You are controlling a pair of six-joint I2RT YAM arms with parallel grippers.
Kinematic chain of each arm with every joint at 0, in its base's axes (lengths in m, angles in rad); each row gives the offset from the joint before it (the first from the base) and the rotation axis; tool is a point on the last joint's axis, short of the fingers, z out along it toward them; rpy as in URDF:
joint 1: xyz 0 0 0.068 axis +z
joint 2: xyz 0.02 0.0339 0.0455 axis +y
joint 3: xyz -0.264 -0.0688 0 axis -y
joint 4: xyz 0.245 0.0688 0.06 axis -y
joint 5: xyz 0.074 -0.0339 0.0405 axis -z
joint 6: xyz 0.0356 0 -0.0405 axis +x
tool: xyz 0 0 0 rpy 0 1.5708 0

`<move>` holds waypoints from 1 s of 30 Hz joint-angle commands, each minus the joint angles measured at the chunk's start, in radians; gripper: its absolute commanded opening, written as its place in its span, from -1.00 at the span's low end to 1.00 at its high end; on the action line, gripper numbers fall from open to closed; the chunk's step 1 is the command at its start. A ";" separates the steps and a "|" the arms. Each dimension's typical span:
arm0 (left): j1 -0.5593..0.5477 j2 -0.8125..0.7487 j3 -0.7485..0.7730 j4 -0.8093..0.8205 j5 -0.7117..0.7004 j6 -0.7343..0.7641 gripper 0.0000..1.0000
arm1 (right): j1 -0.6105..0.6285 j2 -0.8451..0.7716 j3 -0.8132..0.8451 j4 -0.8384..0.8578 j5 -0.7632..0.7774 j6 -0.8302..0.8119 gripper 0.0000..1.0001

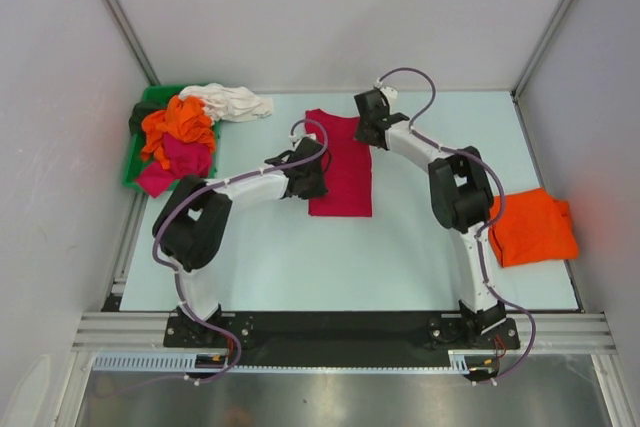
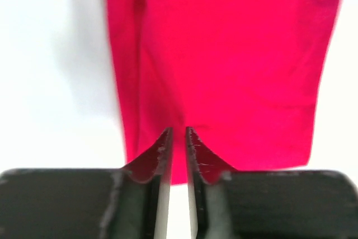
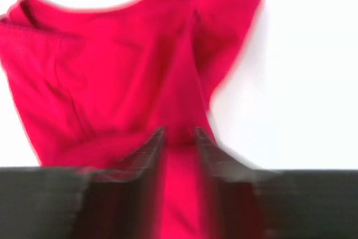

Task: Fold and stack the t-shirts
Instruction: Fold the folded rectangular tshirt in 1/3 of the way, then grab one side of the 2/3 rectangular tshirt with both arms

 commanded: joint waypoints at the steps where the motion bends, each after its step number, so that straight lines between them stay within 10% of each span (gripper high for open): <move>1: 0.002 -0.146 -0.016 -0.011 -0.083 0.063 -0.50 | 0.034 -0.280 -0.165 0.009 0.005 -0.026 0.00; 15: 0.001 -0.178 -0.151 -0.021 -0.138 0.039 0.02 | 0.180 -0.605 -0.750 0.040 0.037 0.111 0.19; 30: 0.001 -0.117 -0.142 0.005 -0.102 0.008 0.04 | 0.225 -0.573 -0.854 0.077 0.034 0.162 0.11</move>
